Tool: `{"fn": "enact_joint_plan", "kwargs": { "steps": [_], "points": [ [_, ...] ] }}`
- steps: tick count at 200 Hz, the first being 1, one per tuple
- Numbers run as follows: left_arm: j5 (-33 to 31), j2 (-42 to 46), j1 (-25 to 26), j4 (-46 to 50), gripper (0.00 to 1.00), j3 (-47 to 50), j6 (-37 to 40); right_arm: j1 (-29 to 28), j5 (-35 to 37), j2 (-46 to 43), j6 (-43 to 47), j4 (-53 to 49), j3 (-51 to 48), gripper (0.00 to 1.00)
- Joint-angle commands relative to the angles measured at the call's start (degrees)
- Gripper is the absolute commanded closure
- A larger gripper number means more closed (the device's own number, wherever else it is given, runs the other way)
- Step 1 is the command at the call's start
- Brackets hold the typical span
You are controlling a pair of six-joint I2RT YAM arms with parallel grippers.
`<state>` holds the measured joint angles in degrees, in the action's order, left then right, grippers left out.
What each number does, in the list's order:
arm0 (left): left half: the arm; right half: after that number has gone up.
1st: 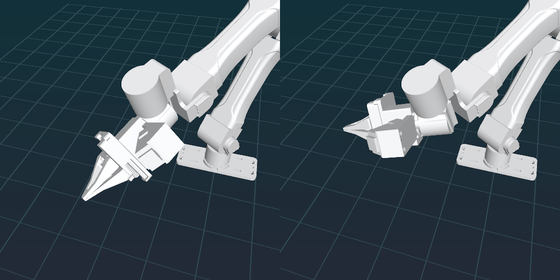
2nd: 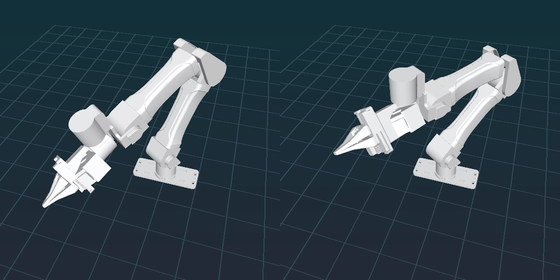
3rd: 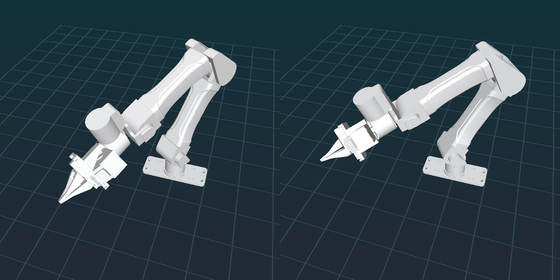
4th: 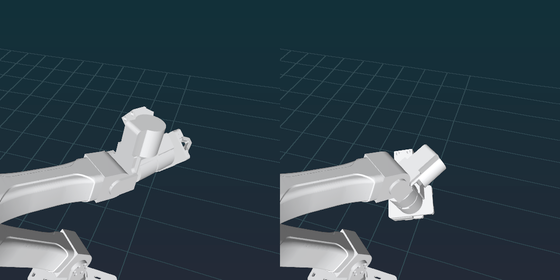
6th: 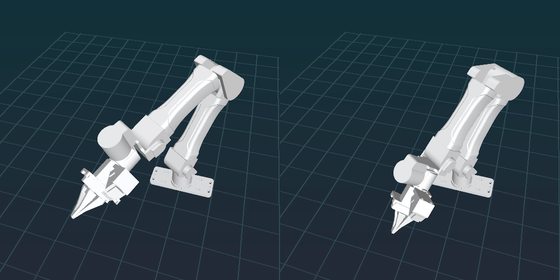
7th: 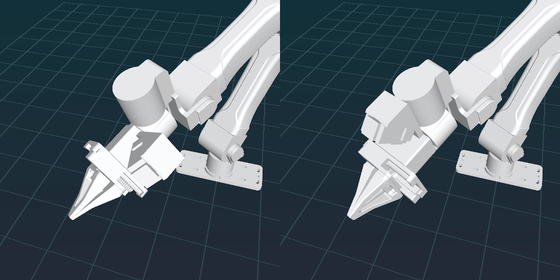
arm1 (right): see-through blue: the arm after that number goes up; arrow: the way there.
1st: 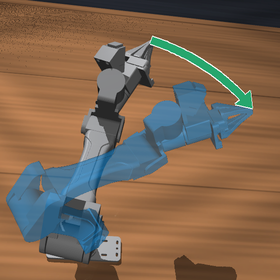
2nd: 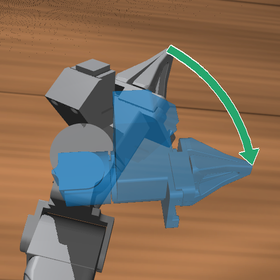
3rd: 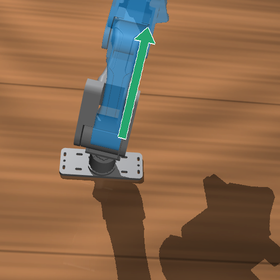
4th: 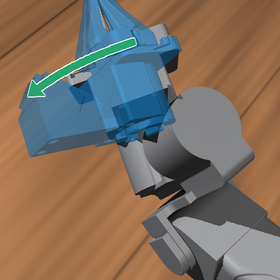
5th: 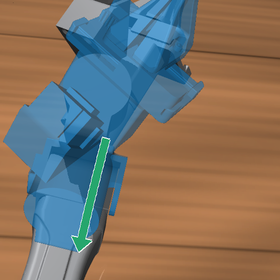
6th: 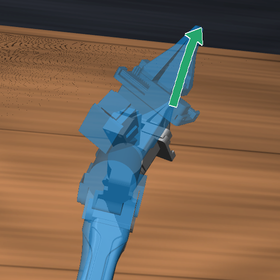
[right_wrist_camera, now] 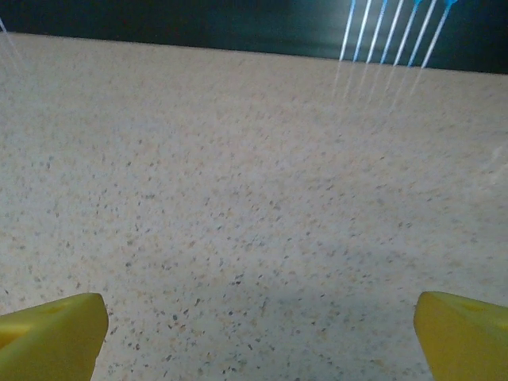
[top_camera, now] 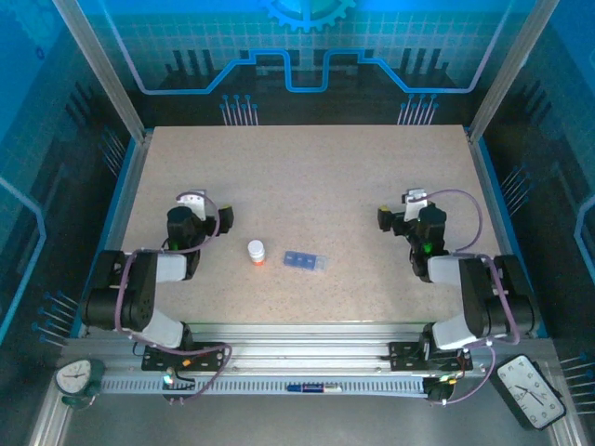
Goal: Sort the pills into containers
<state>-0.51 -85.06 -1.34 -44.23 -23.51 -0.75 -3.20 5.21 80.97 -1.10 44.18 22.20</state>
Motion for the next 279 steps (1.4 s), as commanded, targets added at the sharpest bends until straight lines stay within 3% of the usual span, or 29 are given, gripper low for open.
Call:
{"fn": "enact_joint_plan", "kwargs": {
  "steps": [1, 18, 52, 76, 111, 146, 172, 243, 263, 279],
  "points": [
    [-2.3, 5.04, -0.61, 8.05, 0.01, -3.52, -1.43, 0.52, 5.53, -7.88, -3.83, -9.89, 2.41, 0.0],
    [-3.54, 8.68, -0.66, 15.66, 0.01, -6.22, -2.84, 1.03, 5.97, -13.64, -9.78, -27.27, 8.7, 0.0],
    [-3.53, 14.6, -0.51, 32.97, 0.01, -13.35, -7.15, 3.93, -9.72, -17.37, -23.51, -50.82, 20.97, 0.0],
    [-3.68, 17.94, 0.32, 41.27, 0.01, -16.99, -9.54, 6.34, -24.97, -17.2, -28.51, -49.01, 22.63, 0.0],
    [-5.35, 23.67, 3.28, 47.6, 0.01, -19.66, -10.28, 6.46, -35.63, -13.27, -36.1, -42.65, 22.74, 0.0],
    [-4.87, 26.25, 4.56, 55.18, 0.01, -24.61, -11.29, 3.23, -35.36, -10.44, -34.36, -48.59, 25.69, 0.0],
    [-4.72, 26.33, 4.99, 59.6, 0.01, -28.25, -11.3, 1.03, -30.17, -10.65, -32.51, -53.96, 26.59, 0.0],
    [-3.72, 23.76, 5.12, 59.72, 0.01, -31.42, -13.16, -3.09, -30.64, -8.73, -27.25, -61.53, 31.83, 0.0],
    [-3.13, 21.49, 5.12, 58.59, 0.01, -32.09, -13.66, -7.4, -23.59, -6.4, -22.34, -68.34, 36.12, 0.0],
    [-2.32, 19.41, 5.13, 57.67, 0.01, -33.14, -13.32, -12.3, -12.58, -3.28, -17.58, -76.07, 41.36, 0.0]
  ]
}}
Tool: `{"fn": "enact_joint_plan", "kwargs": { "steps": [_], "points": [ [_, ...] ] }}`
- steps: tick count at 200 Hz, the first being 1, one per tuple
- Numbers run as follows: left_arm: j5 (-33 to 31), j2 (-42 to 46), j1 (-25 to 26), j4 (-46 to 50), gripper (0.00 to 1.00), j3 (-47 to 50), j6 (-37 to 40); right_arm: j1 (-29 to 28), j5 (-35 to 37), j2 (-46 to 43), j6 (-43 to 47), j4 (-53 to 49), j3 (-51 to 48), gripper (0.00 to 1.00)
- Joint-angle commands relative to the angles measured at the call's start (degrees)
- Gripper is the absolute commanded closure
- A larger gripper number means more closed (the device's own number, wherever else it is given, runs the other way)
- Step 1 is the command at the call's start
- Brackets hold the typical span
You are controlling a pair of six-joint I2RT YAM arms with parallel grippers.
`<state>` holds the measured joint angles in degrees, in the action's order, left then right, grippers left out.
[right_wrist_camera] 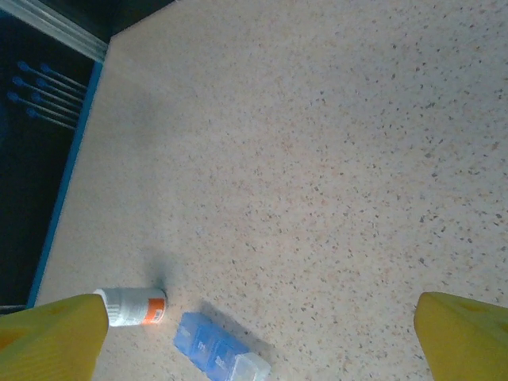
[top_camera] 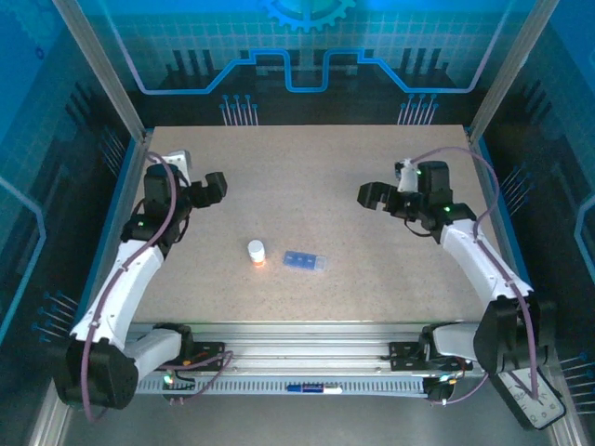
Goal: Sort the pills into containers
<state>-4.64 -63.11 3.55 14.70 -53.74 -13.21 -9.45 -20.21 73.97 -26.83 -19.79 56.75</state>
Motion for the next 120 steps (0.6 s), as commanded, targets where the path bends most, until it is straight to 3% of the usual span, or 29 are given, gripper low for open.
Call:
{"fn": "enact_joint_plan", "kwargs": {
  "steps": [1, 37, 53, 83, 110, 120],
  "points": [
    [1.82, -2.76, 0.27, -1.3, 0.01, -3.02, -0.77, -6.29, 13.84, 3.94, 8.39, -12.59, 7.11, 0.0],
    [3.26, -7.23, 0.23, -2.17, 0.01, -6.29, 1.99, -13.79, 48.21, 12.26, 5.03, -25.8, 17.53, 0.0],
    [3.78, -8.76, 0.2, -3.08, 0.01, -6.97, 2.64, -14.01, 52.11, 15.25, 6.34, -29.83, 21.52, 0.0],
    [3.96, -10.14, 0.23, -4.97, 0.01, -6.91, 2.19, -13.75, 46.91, 14.03, 8.2, -26.27, 20.04, 0.0],
    [4.21, -10.8, 0.21, -5.25, 0.01, -7.05, 1.6, -13.21, 27.53, 12.97, 11.93, -19.32, 15.53, 0.0],
    [4.37, -10.86, 0.23, -5.12, 0.01, -7.24, 1.5, -13.39, 21.89, 13.65, 12.84, -18.26, 14.81, 0.05]
  ]
}}
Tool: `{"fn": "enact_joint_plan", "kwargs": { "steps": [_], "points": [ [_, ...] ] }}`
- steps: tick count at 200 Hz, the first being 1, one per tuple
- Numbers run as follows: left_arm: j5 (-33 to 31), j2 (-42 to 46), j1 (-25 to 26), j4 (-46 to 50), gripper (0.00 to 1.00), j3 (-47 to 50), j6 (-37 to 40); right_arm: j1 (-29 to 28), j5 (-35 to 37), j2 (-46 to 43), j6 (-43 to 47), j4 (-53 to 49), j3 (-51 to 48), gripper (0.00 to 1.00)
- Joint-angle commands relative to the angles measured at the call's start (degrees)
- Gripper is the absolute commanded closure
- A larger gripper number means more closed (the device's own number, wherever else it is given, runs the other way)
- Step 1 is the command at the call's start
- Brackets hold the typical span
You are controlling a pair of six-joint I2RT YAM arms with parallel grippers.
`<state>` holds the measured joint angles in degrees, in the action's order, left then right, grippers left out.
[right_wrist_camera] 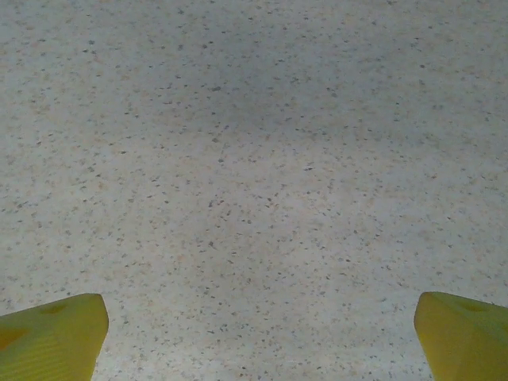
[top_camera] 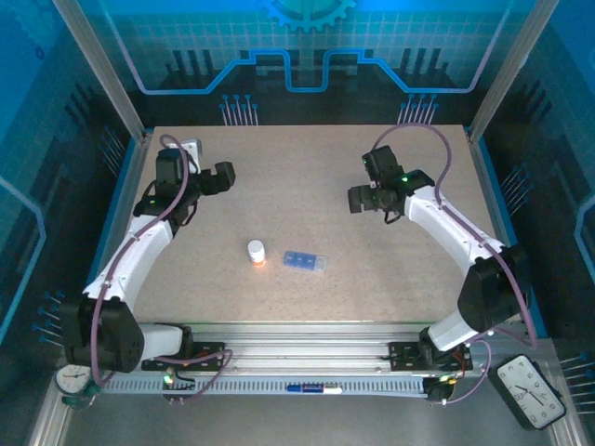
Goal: Sort the pills into containers
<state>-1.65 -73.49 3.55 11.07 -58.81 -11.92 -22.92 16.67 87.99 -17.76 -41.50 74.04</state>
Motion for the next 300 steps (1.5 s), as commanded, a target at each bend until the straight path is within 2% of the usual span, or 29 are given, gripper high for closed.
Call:
{"fn": "enact_joint_plan", "kwargs": {
  "steps": [1, 26, 50, 102, 128, 165, 202, 280, 300],
  "points": [
    [1.38, -0.49, 0.23, -1.45, 0.01, -2.18, 0.18, 0.02, -15.74, -0.31, 3.86, 3.48, -2.53, 0.06],
    [2.04, -0.6, 0.22, -0.86, 0.01, -2.67, -0.9, -1.08, -28.26, 1.59, 6.59, 5.82, -4.6, 0.13],
    [4.33, -1.19, 0.22, 0.06, 0.01, -3.48, -1.73, -3.76, -32.95, 2.62, 7.99, 8.88, -7.5, 0.15],
    [9.64, -3.64, 0.22, 5.33, 0.01, -7.64, -4.7, -13.15, -28.21, 7.12, 12.95, 8.65, -7.94, 0.15],
    [9.91, -3.87, 0.2, 6.13, 0.01, -8.38, -7.42, -16.37, -25.31, 10.58, 15.9, 8.21, -6.43, 0.15],
    [6.78, -1.95, 0.22, 3.51, 0.01, -6.49, -11.16, -16.97, -23.87, 14.05, 18.23, 8.14, -5.22, 0.14],
    [1.72, -0.27, 0.1, 1.42, 0.01, -5.0, -15.46, -17.09, -25.32, 16.29, 20.74, 7.51, -4.27, 0.14],
    [1.72, 0.59, 0.14, 0.0, 0.01, -4.61, -13.93, -17.6, -26.51, 18.52, 23.32, 6.6, -4.32, 0.15],
    [0.89, 0.59, 0.12, 0.32, 0.01, -4.78, -14.39, -18.36, -24.98, 19.09, 23.54, 6.6, -4.18, 0.16]
  ]
}}
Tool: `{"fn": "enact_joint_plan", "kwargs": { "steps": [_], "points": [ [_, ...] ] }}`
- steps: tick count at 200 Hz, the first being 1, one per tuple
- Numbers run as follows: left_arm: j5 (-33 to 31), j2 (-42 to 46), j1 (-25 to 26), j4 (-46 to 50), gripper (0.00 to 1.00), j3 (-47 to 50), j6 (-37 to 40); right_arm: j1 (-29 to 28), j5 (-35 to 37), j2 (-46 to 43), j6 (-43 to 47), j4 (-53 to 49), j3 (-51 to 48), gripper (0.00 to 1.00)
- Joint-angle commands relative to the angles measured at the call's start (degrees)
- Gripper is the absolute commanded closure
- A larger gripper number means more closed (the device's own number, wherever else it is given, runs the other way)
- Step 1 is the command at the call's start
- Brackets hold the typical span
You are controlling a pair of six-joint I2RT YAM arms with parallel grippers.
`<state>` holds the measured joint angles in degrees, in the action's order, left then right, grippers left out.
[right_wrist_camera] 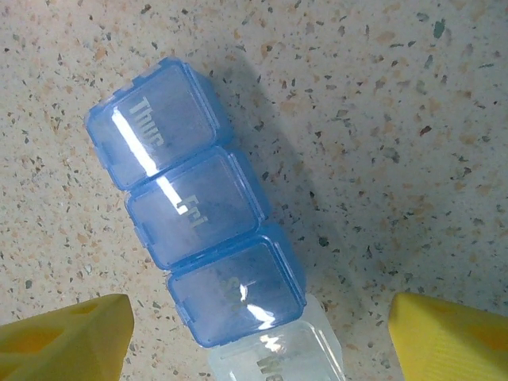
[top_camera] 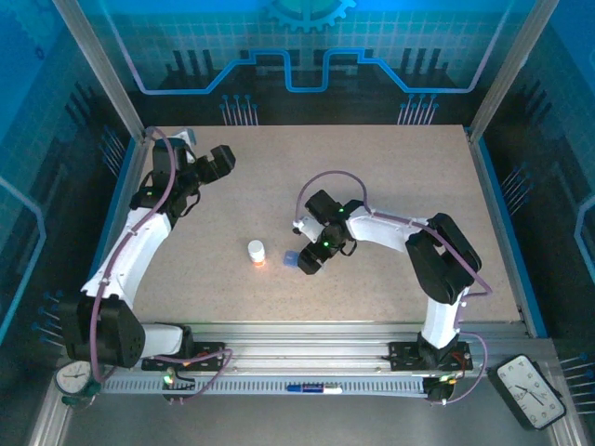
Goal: Sort the pills into containers
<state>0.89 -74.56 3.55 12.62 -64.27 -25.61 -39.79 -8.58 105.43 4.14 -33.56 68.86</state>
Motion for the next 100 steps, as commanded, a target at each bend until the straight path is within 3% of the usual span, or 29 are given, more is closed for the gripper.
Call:
{"fn": "enact_joint_plan", "kwargs": {
  "steps": [1, 58, 100],
  "points": [
    [-1.7, 1.64, 0.13, -1.17, 0.01, 0.71, -0.74, -1.55, 0.38, 1.68, 1.6, -1.33, 1.01, 0.16],
    [-1.72, 0.3, -0.04, 1.7, 0.01, -1.03, -2.25, -2.88, 2.46, 2.35, 0.93, -0.63, 0.38, 0.19],
    [-1.94, 0.12, -0.22, 1.68, 0.01, -1.38, -3.34, -3.18, 3.93, 3.0, 0.36, -0.3, -0.24, 0.3]
  ]
}}
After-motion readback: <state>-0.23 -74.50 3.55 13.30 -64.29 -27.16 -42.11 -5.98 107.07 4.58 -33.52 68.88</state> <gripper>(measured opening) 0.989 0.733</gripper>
